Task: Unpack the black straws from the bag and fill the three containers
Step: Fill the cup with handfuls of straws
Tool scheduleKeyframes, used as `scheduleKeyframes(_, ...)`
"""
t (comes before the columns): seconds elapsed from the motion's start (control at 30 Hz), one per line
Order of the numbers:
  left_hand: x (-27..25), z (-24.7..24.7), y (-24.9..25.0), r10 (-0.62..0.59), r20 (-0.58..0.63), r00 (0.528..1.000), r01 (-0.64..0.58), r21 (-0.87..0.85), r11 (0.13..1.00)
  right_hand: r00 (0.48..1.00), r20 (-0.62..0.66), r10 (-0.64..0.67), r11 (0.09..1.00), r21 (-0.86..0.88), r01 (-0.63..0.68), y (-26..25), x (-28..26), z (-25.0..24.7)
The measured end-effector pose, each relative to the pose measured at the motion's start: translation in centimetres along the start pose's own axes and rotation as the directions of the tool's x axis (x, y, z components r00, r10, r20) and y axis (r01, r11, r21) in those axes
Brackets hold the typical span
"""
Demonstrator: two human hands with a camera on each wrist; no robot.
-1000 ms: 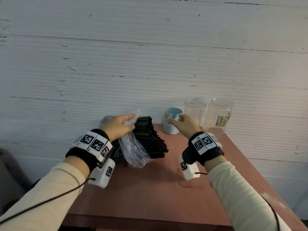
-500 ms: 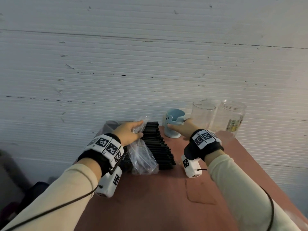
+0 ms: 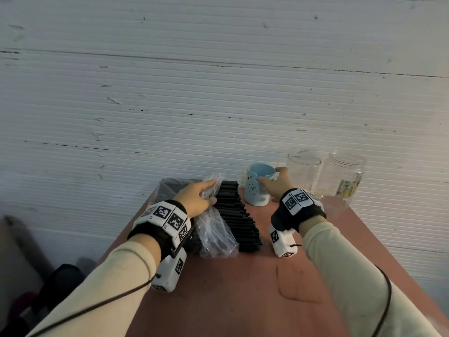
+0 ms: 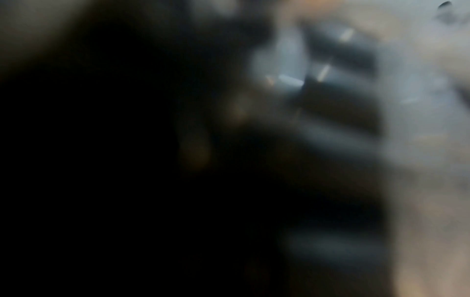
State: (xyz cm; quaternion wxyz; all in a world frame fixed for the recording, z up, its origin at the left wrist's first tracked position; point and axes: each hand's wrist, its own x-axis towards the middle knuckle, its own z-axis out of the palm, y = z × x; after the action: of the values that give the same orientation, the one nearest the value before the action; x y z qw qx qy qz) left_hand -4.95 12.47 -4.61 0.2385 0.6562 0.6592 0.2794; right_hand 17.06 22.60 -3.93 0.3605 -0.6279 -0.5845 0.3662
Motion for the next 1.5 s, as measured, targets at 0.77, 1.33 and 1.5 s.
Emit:
scheduleKeyframes(0.77,-2.7,-0.3,1.7,0.006,0.027,1.000,-0.008,0.060,0.998,0.989,0.108,-0.102,0.995,0.019,0.100,3.6,-7.1,-6.7)
scheduleKeyframes(1.33,-4.3,-0.6,1.7,0.003,0.081,0.997,-0.008,0.066,0.998,0.994,-0.016,-0.104,0.994,-0.043,0.104,4.7,-9.6,-8.5)
scheduleKeyframes(1.5,-4.8,-0.7,2.0,0.002,0.091,0.996,-0.005,0.037,0.999,0.993,-0.096,-0.062,0.998,-0.029,0.059,6.6,-10.4,-10.4)
